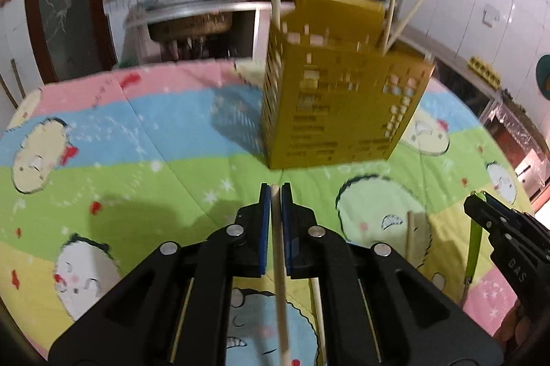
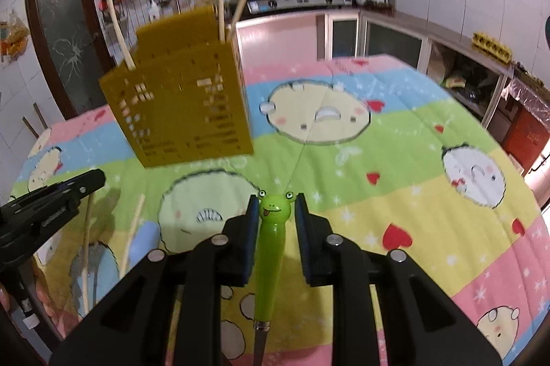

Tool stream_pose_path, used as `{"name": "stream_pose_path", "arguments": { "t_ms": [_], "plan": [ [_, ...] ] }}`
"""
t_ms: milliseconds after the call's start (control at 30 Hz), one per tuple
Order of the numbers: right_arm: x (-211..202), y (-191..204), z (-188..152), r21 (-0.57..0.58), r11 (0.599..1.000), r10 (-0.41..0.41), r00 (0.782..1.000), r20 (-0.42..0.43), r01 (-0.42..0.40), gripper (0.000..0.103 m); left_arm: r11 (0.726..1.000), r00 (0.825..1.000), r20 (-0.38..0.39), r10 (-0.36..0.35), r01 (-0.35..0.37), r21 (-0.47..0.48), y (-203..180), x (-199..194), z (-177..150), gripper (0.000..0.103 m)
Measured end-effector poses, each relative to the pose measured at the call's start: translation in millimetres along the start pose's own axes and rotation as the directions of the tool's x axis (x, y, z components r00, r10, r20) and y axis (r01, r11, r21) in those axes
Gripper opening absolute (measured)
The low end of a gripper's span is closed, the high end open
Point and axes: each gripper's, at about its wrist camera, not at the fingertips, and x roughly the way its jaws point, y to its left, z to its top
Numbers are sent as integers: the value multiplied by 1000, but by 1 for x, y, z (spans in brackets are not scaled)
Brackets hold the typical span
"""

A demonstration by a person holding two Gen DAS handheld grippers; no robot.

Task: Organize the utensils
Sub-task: 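Lift the chopstick and frog fork and carry both above the yellow caddy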

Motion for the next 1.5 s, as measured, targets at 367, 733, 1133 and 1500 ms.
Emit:
{"name": "stream_pose_path", "arguments": {
  "t_ms": [367,733,1133,1500],
  "plan": [
    [-41,-3,21,0,999,40,971,237,-41,21,999,948,318,35,-43,19,-1,-80,14,5],
    [-65,4,24,-57,998,51,924,378,-32,21,999,879,476,42,-52,6,0,-108,14,5],
    [-75,3,24,-96,994,87,890,447,-49,21,999,863,504,28,-43,18,3,-110,7,5],
    [-83,6,34,-116,991,116,871,477,-69,21,999,839,543,26,-36,6,9,-124,16,5]
  ]
}}
